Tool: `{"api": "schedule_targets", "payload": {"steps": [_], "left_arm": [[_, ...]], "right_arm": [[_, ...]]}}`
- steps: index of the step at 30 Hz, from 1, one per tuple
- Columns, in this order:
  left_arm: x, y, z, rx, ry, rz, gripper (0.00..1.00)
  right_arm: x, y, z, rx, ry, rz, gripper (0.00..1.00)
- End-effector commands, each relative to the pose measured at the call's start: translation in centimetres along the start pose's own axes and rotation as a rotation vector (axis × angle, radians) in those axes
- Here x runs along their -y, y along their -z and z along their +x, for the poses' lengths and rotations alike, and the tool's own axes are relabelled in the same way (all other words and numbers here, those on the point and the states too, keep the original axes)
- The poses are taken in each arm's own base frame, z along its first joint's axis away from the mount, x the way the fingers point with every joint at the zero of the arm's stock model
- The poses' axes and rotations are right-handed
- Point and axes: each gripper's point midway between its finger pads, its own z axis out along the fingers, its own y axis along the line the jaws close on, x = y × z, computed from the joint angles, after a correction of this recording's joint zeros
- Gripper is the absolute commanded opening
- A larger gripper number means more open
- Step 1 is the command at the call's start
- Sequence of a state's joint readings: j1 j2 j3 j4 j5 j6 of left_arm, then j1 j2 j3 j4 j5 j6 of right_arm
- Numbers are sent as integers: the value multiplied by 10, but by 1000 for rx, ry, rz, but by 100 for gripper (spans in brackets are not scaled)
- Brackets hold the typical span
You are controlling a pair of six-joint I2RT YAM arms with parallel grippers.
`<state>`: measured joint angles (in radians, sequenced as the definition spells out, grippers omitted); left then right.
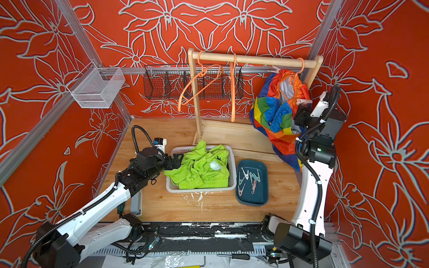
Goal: Remove the clothespins securing shorts to the hanger
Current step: Pick up the hanger from the clothesline.
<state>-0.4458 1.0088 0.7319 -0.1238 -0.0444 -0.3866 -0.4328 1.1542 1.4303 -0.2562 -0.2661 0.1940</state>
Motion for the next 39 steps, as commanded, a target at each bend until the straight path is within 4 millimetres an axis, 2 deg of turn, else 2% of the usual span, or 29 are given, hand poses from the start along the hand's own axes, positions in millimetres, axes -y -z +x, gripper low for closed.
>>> {"api": "schedule_targets", "payload": {"steps": [1, 3, 14, 18, 22, 26, 32, 36, 39], "left_arm": [[0, 2, -4, 22, 14, 12, 97], [2, 11, -11, 53, 18, 24, 97], [2, 12, -11, 54, 21, 28, 97], [2, 13, -12, 59, 19, 28, 97], [-1, 15, -11, 57, 13, 19, 97], [-2, 17, -11, 61, 18, 21, 97], [-1, 19, -13, 63, 19, 25, 97], [1, 18, -12, 57, 24, 33, 97], [2, 19, -13, 56, 27, 36, 97]], "right_arm": [[-18, 7, -3, 16, -23, -90, 63], [-23, 7, 4, -1, -34, -115, 63], [-69, 7, 31, -74, 28, -206, 63], [-62, 4, 34, -79, 64, -158, 71], [-54, 1, 38, -87, 97, -113, 72], [-50, -5, 43, -96, 110, -95, 66], [-50, -4, 42, -83, 129, -81, 47], [-51, -6, 42, -80, 136, -81, 46], [-55, -11, 42, -77, 137, -96, 37]]}}
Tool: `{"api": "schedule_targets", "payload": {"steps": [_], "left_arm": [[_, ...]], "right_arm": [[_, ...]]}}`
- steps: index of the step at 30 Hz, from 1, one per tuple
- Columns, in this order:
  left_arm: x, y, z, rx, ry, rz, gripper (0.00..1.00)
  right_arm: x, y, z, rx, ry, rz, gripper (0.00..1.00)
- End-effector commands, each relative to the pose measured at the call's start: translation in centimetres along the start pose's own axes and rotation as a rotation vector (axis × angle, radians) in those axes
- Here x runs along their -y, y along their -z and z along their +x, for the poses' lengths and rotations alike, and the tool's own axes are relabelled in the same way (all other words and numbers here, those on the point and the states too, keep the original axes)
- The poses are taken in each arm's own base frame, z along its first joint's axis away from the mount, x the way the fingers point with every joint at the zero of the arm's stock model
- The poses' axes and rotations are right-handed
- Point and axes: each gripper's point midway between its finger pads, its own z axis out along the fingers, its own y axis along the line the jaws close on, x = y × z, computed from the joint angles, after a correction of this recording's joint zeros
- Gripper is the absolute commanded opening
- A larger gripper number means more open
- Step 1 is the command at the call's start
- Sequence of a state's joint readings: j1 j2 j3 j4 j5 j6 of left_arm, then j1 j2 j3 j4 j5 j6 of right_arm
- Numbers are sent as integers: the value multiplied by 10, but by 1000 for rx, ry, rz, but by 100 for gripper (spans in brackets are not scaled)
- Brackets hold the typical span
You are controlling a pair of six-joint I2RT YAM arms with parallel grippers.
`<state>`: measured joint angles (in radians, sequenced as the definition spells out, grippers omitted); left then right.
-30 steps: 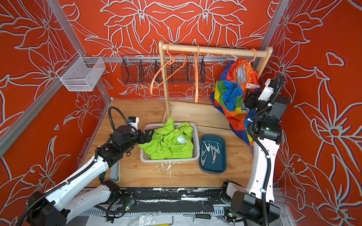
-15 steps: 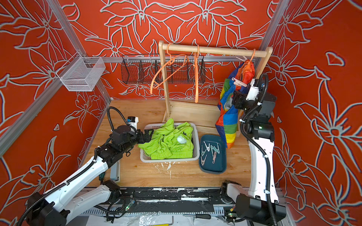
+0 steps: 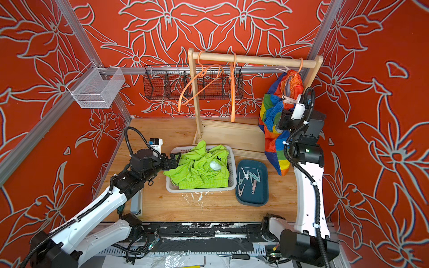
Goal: Remove the clothespins securing shorts to the hanger
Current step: Pick up the hanger from the clothesline.
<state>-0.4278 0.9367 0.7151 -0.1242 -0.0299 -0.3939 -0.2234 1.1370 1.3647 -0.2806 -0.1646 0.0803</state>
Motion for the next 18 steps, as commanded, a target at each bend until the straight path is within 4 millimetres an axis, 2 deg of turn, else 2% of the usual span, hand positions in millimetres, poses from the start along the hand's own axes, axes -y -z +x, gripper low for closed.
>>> {"api": "schedule_targets", "payload": {"steps": [1, 3, 7, 8, 13, 18], "left_arm": [[2, 3, -4, 7, 9, 12, 97], [2, 4, -5, 8, 5, 10, 97], [1, 6, -6, 10, 1, 6, 97], [1, 5, -5, 7, 1, 6, 97], [1, 6, -5, 11, 1, 3, 97], [0, 5, -5, 10, 1, 2, 97]], "right_arm": [[-2, -7, -1, 9, 13, -4, 33], [-4, -8, -2, 17, 10, -14, 26], [-7, -12, -3, 18, 5, -33, 2], [-7, -13, -2, 16, 5, -34, 0], [-9, -7, -7, 44, 4, -38, 0], [-27, 13, -32, 127, 9, -100, 0]]}}
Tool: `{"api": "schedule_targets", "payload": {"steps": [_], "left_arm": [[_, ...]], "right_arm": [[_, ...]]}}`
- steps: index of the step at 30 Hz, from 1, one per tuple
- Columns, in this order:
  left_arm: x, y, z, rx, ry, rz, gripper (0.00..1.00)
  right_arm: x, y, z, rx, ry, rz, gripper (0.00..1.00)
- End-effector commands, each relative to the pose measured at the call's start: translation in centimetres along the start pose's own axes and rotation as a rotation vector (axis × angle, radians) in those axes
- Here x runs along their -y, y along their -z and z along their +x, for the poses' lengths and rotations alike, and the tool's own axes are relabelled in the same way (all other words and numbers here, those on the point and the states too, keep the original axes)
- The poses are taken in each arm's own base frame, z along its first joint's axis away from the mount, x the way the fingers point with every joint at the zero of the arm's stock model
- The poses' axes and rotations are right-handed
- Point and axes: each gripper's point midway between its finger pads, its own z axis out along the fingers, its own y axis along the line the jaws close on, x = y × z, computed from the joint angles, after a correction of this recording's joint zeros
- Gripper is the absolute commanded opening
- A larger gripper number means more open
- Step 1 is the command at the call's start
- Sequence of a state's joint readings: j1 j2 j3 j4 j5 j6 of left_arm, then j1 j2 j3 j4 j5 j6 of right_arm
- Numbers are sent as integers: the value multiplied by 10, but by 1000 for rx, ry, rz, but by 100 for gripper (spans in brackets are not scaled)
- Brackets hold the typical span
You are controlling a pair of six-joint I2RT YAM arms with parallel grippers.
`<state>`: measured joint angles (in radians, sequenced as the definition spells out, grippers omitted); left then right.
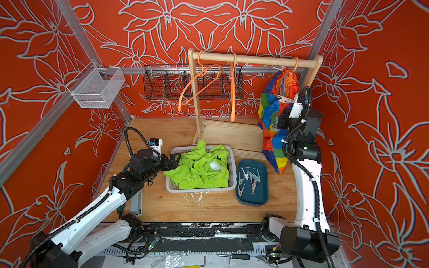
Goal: Remove the clothespins securing shorts to the hanger
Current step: Pick up the hanger from the clothesline.
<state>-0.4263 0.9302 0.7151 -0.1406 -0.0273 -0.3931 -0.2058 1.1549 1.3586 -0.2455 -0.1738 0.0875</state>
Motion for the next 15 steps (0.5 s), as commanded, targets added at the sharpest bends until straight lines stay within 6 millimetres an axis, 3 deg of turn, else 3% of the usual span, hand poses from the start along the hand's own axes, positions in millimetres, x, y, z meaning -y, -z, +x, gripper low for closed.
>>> {"api": "schedule_targets", "payload": {"steps": [1, 8, 15], "left_arm": [[2, 3, -7, 18, 1, 6, 97], [3, 0, -7, 13, 8, 11, 97], [5, -1, -9, 11, 13, 16, 97]], "right_arm": [[-26, 26, -40, 143, 20, -85, 0], [-54, 53, -99, 279, 62, -152, 0], [-70, 60, -126, 336, 67, -215, 0]]}}
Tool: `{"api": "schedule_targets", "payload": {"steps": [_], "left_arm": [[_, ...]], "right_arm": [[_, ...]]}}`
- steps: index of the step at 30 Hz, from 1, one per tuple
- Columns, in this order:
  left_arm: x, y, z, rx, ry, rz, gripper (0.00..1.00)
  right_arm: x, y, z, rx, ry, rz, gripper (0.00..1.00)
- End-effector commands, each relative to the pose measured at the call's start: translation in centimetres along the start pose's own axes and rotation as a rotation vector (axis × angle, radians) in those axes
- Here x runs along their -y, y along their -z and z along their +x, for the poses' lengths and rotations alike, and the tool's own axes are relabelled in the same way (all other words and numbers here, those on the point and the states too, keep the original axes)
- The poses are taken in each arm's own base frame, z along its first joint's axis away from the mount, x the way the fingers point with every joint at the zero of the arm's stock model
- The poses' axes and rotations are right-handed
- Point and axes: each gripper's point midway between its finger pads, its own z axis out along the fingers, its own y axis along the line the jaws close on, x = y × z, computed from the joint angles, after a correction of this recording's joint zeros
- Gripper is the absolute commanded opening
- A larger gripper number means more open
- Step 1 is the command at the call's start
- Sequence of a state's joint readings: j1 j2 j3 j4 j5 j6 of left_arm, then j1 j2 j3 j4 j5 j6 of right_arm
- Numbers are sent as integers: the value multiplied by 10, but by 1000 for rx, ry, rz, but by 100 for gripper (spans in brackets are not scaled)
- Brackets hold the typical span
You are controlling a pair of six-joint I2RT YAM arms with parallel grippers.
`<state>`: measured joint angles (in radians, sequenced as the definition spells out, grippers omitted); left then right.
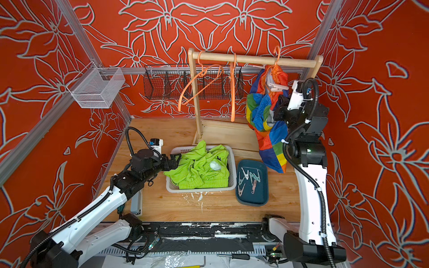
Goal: Remove the clothespins securing shorts to the hanger
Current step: Pick up the hanger from the clothesline.
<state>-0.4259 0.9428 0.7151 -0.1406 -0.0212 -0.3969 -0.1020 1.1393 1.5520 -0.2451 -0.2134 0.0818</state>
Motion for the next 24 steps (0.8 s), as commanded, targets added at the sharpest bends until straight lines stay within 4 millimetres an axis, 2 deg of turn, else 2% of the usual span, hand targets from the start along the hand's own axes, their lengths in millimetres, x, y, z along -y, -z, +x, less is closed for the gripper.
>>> {"api": "schedule_targets", "payload": {"steps": [1, 6, 10, 12, 13, 18, 24], "left_arm": [[5, 3, -12, 25, 8, 14, 97], [5, 5, -14, 27, 0, 9, 97], [6, 2, -19, 24, -5, 8, 97], [9, 2, -29, 33, -3, 17, 97], [8, -4, -29, 19, -1, 14, 97], [12, -7, -45, 36, 0, 26, 97], [9, -7, -46, 36, 11, 22, 97]], "right_arm": [[-15, 8, -46, 141, 34, -60, 0], [-25, 21, -44, 100, 26, -92, 0], [-36, 34, -31, -16, 24, -130, 0], [-42, 37, -25, -80, 26, -152, 0], [-45, 37, -20, -119, 26, -166, 0], [-54, 37, -1, -229, 32, -197, 0], [-72, 51, 14, -303, 5, -276, 0]]}}
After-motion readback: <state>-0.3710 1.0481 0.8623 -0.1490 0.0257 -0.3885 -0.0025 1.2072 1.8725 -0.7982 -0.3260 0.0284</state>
